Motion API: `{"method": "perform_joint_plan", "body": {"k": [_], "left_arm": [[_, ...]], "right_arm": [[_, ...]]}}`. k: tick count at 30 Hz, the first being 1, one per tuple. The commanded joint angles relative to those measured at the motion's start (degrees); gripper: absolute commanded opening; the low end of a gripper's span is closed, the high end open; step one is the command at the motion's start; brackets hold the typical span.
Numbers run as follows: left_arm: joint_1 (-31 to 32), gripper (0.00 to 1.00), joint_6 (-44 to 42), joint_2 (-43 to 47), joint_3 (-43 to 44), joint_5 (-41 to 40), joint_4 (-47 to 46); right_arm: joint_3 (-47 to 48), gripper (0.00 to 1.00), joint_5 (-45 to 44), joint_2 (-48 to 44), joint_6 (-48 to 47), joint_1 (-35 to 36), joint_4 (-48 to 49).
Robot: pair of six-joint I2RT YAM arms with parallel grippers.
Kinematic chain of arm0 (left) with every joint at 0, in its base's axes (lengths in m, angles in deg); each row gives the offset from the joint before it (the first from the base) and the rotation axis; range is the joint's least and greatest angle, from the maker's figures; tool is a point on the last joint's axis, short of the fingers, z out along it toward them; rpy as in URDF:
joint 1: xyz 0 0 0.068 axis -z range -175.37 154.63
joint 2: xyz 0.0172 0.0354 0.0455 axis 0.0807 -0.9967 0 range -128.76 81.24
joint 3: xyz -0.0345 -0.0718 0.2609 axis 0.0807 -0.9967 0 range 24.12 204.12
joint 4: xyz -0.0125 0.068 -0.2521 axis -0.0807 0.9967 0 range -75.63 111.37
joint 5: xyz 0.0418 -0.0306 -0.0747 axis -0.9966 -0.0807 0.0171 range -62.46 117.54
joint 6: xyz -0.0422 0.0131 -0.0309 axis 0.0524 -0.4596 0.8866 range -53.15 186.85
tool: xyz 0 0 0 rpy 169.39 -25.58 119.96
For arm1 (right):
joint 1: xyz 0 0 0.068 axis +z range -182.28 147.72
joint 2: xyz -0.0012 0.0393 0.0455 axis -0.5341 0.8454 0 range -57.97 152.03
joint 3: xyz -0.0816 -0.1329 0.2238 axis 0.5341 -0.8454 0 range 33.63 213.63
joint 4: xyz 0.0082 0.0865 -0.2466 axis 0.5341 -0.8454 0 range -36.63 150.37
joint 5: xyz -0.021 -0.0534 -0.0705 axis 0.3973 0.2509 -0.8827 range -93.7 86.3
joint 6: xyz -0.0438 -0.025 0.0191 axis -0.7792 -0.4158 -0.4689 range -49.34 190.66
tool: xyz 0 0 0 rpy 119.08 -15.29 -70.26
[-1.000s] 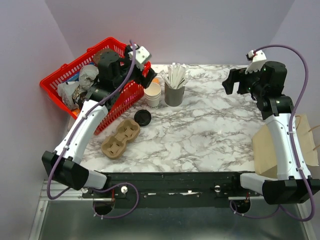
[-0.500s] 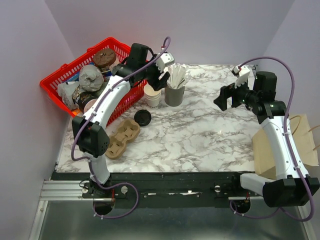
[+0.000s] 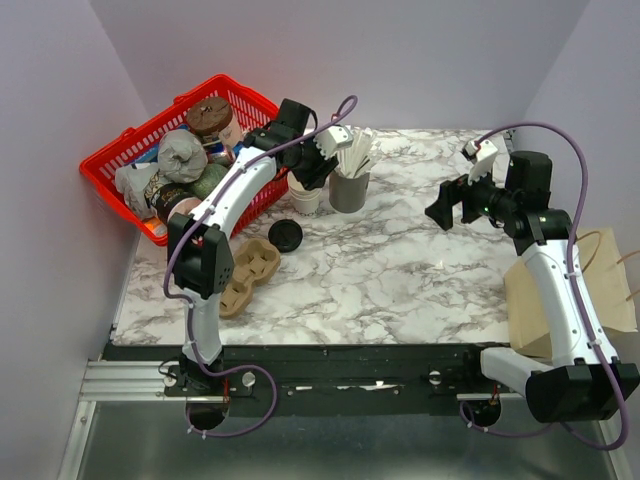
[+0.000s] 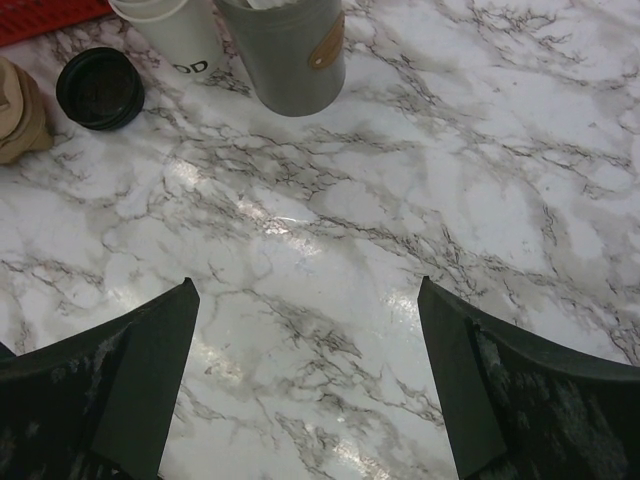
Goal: Pack the takeout coffee
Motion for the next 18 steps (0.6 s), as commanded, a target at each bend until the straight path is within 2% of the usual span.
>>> {"method": "perform_joint_plan", "body": {"k": [1, 10, 16, 18], "left_arm": [[0.4, 0.56, -1.8, -1.7, 1.7, -5.1, 0.9], [0.6, 0.48, -1.7, -4.4, 3.3, -4.5, 4.4], [0.6, 0.36, -1.7, -5.3, 3.9, -5.2, 4.7], [0.6, 0.28, -1.7, -5.5, 4.7, -5.1, 4.9]], "right_arm": [[-0.7, 1.0, 1.7, -0.5, -0.1, 0.1, 0.2], [0.1, 1.0, 1.5, 0.5, -0.5, 0.0, -0.2], [0.0, 1.0, 1.8, 0.5, -0.5, 0.0, -0.3], [-0.2, 1.0, 1.7, 0.3, -0.5, 0.0, -0.1]]}}
